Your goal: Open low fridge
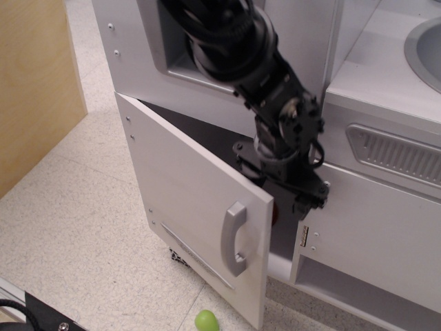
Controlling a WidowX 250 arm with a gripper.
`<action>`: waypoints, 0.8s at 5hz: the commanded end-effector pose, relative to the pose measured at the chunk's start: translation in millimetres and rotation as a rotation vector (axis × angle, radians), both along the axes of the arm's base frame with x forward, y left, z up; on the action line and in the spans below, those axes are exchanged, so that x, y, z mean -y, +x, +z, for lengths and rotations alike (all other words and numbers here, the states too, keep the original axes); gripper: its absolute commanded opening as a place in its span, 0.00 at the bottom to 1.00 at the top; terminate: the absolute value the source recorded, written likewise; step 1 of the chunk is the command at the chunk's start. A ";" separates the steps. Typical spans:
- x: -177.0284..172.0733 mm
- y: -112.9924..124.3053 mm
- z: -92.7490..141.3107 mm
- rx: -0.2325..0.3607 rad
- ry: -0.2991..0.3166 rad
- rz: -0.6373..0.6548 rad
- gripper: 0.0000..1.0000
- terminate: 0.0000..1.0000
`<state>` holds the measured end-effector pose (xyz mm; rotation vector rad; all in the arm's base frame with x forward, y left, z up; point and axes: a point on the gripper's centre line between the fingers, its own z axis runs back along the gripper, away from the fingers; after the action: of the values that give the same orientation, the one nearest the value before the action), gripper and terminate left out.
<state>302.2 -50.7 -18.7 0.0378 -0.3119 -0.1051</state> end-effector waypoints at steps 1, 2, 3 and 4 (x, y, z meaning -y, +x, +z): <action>-22.0 -28.3 -6.7 -0.031 0.023 -0.019 1.00 0.00; -40.5 -53.3 -12.8 -0.095 0.020 -0.023 1.00 0.00; -58.7 -71.4 -20.6 -0.117 0.058 -0.022 1.00 0.00; -85.9 -88.6 -20.8 -0.135 0.073 -0.017 1.00 0.00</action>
<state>207.7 33.0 -52.5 0.0942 -0.1357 -0.1360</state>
